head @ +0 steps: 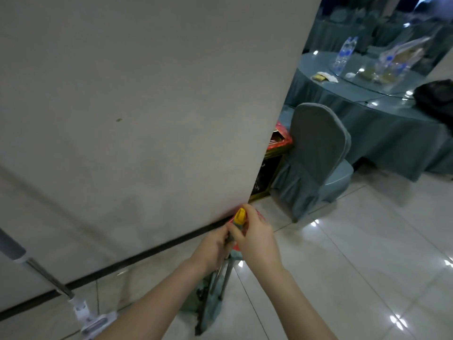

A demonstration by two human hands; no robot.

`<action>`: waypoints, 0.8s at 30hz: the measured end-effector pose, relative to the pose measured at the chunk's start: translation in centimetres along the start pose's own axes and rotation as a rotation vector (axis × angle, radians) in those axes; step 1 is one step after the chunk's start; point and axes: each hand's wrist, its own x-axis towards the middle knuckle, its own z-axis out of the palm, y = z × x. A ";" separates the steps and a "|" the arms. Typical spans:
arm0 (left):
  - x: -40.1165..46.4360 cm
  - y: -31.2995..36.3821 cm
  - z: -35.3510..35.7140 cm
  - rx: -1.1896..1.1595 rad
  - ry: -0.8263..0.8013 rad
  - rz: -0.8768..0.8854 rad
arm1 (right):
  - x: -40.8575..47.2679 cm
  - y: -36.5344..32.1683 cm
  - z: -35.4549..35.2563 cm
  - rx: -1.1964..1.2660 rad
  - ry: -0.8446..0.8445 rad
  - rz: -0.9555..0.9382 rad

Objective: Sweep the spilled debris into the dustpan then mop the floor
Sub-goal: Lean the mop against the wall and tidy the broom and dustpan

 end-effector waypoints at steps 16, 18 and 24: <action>2.5 -7.9 -11.8 0.112 0.128 -0.063 | 6.6 -11.4 6.1 -0.012 -0.145 -0.171; 3.3 -9.1 -13.8 0.131 0.170 -0.052 | 8.2 -13.1 7.5 0.005 -0.209 -0.173; 5.8 -12.3 -18.7 0.154 0.295 -0.127 | 12.6 -17.4 11.1 0.026 -0.352 -0.243</action>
